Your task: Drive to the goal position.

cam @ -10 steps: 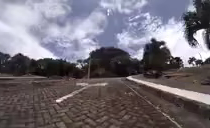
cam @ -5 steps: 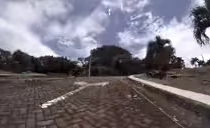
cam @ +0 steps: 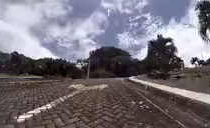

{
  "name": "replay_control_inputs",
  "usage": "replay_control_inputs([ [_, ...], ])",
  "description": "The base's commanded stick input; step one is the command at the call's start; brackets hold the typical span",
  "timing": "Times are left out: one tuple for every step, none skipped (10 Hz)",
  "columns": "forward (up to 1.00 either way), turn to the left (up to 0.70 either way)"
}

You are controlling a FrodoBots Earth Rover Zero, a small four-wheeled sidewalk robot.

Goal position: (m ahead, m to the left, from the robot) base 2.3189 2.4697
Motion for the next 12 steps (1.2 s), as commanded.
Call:
replay_control_inputs([
  [1.0,0.0],
  [1.0,0.0],
  [1.0,0.0],
  [1.0,0.0],
  [1.0,0.0],
  [1.0,0.0],
  [1.0,0.0],
  [1.0,0.0],
  [1.0,0.0],
  [1.0,0.0],
  [1.0,0.0],
  [1.0,0.0],
])
